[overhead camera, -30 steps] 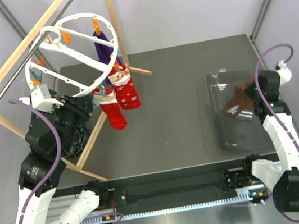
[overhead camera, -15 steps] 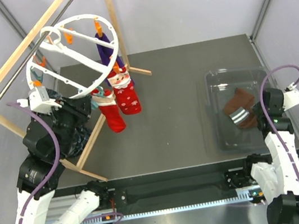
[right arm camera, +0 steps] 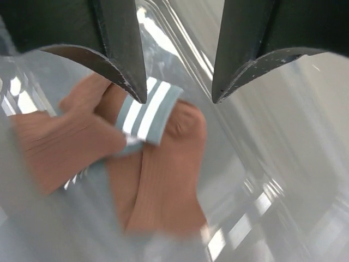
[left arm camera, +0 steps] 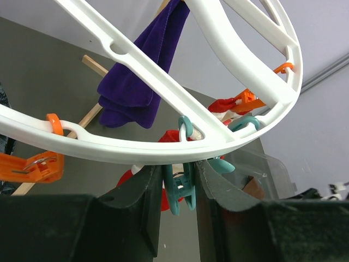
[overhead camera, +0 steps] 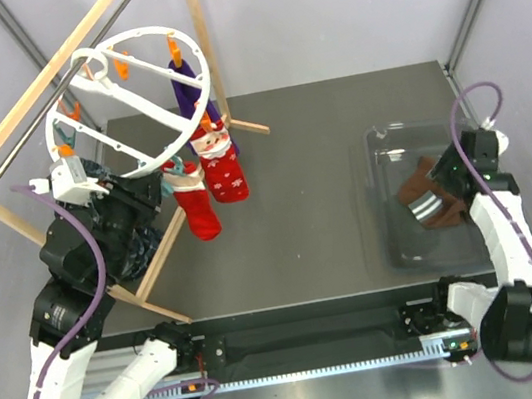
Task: Clip the socks to the hanger
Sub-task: Adjust the sock in the bin.
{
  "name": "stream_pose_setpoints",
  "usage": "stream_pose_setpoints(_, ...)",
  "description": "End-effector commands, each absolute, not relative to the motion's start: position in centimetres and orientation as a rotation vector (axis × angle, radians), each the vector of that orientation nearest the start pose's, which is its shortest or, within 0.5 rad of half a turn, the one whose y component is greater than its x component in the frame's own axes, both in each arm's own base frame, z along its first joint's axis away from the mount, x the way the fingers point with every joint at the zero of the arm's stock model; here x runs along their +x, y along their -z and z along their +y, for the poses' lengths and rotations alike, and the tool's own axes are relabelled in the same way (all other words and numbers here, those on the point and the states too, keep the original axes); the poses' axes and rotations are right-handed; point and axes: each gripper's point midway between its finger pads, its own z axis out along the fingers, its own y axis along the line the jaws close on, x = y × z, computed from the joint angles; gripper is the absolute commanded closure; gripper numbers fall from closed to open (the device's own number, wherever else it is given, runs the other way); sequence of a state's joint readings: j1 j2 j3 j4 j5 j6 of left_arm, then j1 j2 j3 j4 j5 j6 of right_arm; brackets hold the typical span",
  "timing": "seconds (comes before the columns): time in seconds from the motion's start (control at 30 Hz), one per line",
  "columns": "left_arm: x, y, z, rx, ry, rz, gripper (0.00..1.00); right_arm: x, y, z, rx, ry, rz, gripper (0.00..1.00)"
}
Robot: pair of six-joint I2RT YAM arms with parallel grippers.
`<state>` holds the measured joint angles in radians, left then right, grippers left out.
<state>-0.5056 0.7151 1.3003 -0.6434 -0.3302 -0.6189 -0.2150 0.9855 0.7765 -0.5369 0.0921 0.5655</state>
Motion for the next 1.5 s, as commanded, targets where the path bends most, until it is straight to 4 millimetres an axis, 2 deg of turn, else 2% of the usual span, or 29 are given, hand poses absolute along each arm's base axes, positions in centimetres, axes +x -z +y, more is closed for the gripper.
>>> stream_pose_setpoints(0.0,22.5,-42.9,-9.0,-0.329,0.618,1.608,1.00,28.4,-11.8,-2.6,0.829,-0.230,2.246,0.50)
stream_pose_setpoints(0.03,22.4,-43.0,-8.9,-0.332,0.620,1.606,1.00,28.7,-11.7,-2.5,0.819,-0.241,2.237,0.51)
stream_pose_setpoints(0.13,22.3,-42.9,-8.8,-0.334,0.613,1.609,1.00,28.2,-9.3,-2.4,0.831,-0.234,2.320,0.53)
stream_pose_setpoints(0.27,22.2,-42.9,-8.7,-0.337,0.611,1.613,1.00,27.2,-6.7,-1.7,0.847,-0.256,2.391,0.63)
stream_pose_setpoints(0.4,22.3,-42.9,-8.7,-0.341,0.610,1.614,1.00,26.8,-6.3,-1.3,0.827,-0.250,2.384,0.64)
stream_pose_setpoints(0.53,22.5,-42.6,-9.0,-0.339,0.619,1.621,1.00,26.5,-5.6,-1.8,0.810,-0.194,2.406,0.56)
stream_pose_setpoints(0.63,22.6,-42.5,-9.2,-0.339,0.624,1.627,1.00,26.4,-4.4,-2.2,0.815,-0.155,2.429,0.55)
stream_pose_setpoints(0.83,22.4,-42.6,-8.9,-0.345,0.616,1.623,1.00,26.0,-2.6,-2.5,0.822,-0.112,2.478,0.57)
stream_pose_setpoints(1.0,22.4,-42.5,-8.8,-0.351,0.612,1.622,1.00,26.0,-1.8,-2.6,0.813,-0.005,2.497,0.61)
stream_pose_setpoints(1.1,22.5,-42.5,-9.0,-0.346,0.618,1.626,1.00,26.1,-1.1,-2.3,0.809,0.005,2.521,0.66)
stream_pose_setpoints(1.23,22.4,-42.5,-8.9,-0.349,0.616,1.625,1.00,26.0,-0.2,-2.0,0.817,-0.003,2.546,0.78)
stream_pose_setpoints(1.4,22.2,-42.7,-8.8,-0.350,0.617,1.620,1.00,26.6,-0.6,-1.8,0.806,-0.025,2.536,0.97)
stream_pose_setpoints(1.47,22.3,-42.7,-8.8,-0.351,0.617,1.622,1.00,26.8,-0.8,-1.9,0.799,-0.023,2.532,1.00)
